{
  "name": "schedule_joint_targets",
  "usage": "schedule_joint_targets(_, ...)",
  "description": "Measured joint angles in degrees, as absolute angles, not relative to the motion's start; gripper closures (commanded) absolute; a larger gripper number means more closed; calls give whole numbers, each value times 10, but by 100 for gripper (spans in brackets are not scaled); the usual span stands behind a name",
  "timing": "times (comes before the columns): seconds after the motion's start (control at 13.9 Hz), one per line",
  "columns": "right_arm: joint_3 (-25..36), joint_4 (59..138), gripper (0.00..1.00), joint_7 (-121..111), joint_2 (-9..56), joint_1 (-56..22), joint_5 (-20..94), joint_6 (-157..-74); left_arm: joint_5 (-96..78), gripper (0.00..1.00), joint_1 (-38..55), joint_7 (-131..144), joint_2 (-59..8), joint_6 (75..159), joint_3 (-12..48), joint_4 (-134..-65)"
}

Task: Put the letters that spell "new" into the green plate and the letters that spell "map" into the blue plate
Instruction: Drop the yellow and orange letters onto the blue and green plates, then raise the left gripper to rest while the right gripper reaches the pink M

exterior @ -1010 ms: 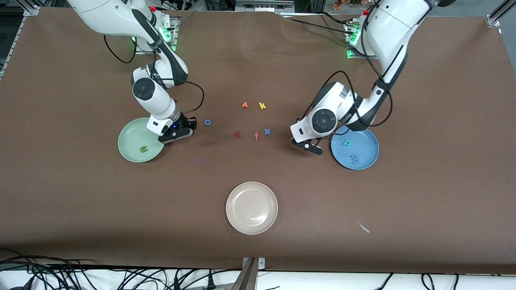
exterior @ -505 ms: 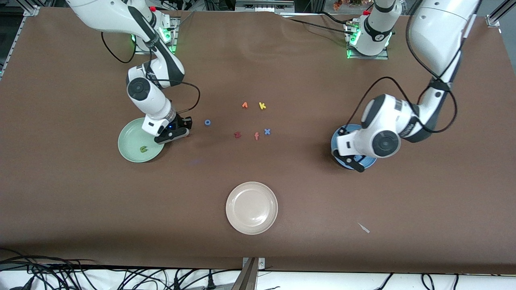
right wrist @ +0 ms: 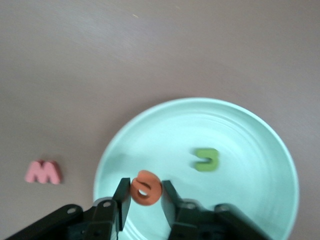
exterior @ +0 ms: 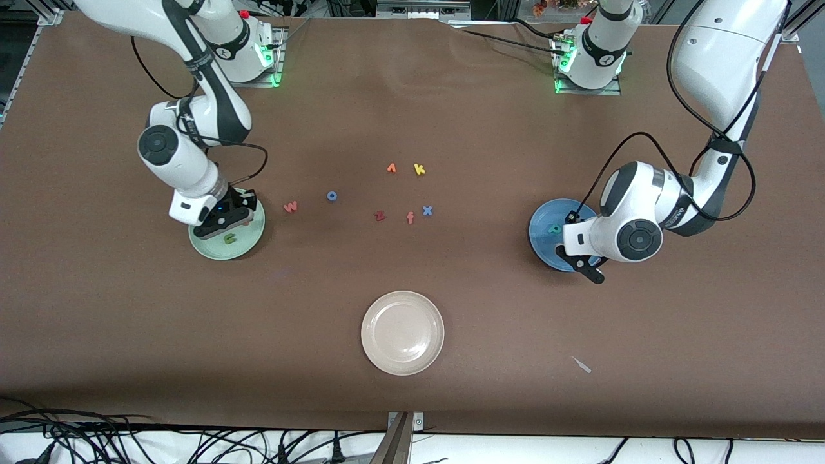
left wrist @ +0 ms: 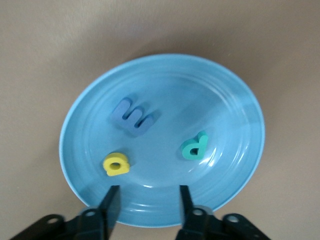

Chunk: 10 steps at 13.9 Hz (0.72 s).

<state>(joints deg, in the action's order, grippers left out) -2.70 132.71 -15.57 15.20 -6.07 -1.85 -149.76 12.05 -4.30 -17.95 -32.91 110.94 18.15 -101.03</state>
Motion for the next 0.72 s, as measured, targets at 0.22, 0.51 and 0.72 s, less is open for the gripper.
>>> schedule_joint_targets(0.22,-28,1329,48,-151,152,-55,-18,-1495,121,0,-41,-179,-322,1099,191,-985)
schedule_joint_targets(0.51,-76,1330,42,-31,154,-57,-17,-1495,120,0,-40,-161,-286,982,236,-903)
schedule_joint_targets(0.72,-111,1331,40,66,156,-80,-18,-1498,120,0,-39,-131,-259,866,262,-805)
